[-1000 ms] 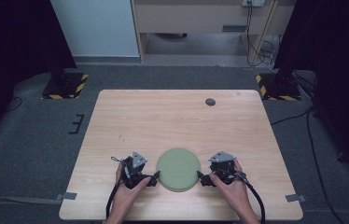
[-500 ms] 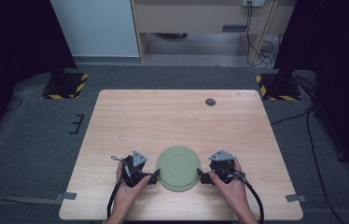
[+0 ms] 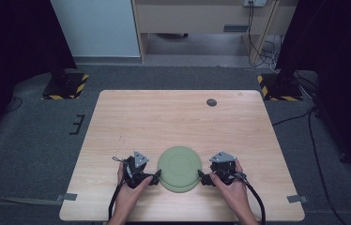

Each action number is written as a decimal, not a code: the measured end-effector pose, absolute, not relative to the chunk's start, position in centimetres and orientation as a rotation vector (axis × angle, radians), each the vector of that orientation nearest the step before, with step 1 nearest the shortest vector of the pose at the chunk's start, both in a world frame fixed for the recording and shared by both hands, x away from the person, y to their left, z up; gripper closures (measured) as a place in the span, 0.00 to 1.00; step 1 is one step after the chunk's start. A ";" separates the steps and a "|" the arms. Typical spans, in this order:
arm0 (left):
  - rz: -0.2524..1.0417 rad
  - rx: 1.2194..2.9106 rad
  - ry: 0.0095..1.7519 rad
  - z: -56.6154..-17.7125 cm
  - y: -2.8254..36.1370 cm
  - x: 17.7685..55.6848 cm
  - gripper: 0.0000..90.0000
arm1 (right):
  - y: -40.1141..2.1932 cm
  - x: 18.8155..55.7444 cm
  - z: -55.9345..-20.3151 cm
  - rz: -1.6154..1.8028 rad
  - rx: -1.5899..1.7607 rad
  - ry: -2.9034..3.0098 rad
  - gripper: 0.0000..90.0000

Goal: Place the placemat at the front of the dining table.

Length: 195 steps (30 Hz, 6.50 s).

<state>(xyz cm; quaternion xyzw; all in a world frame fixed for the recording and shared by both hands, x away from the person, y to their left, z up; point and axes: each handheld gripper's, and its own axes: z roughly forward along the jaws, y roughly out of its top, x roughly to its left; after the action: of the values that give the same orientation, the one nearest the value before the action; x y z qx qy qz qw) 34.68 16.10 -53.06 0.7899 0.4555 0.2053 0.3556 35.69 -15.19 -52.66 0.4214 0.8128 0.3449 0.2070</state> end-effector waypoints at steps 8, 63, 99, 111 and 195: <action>0.534 2.025 1.188 -53.2 16.0 34.9 0.01 | -15.3 36.0 -52.7 0.967 1.195 2.246 0.04; 0.489 2.059 1.149 -53.2 15.4 33.9 0.03 | -10.5 44.1 -50.6 0.927 1.229 2.614 0.15; 0.507 2.054 1.152 -53.3 14.9 34.2 0.01 | -9.6 44.8 -51.6 1.000 1.265 2.660 0.22; 0.517 2.057 1.156 -53.3 14.8 34.2 0.00 | -10.5 44.1 -49.7 1.040 1.271 2.636 0.29; 0.534 2.040 1.164 -53.3 14.4 34.7 0.02 | -9.8 44.1 -45.6 1.009 1.127 2.523 0.95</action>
<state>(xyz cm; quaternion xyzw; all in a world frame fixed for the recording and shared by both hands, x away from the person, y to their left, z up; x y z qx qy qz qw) 34.70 14.44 -53.33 0.7907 0.4513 0.2068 0.3583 44.08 -9.78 -45.62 0.3813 0.8533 0.3413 0.0999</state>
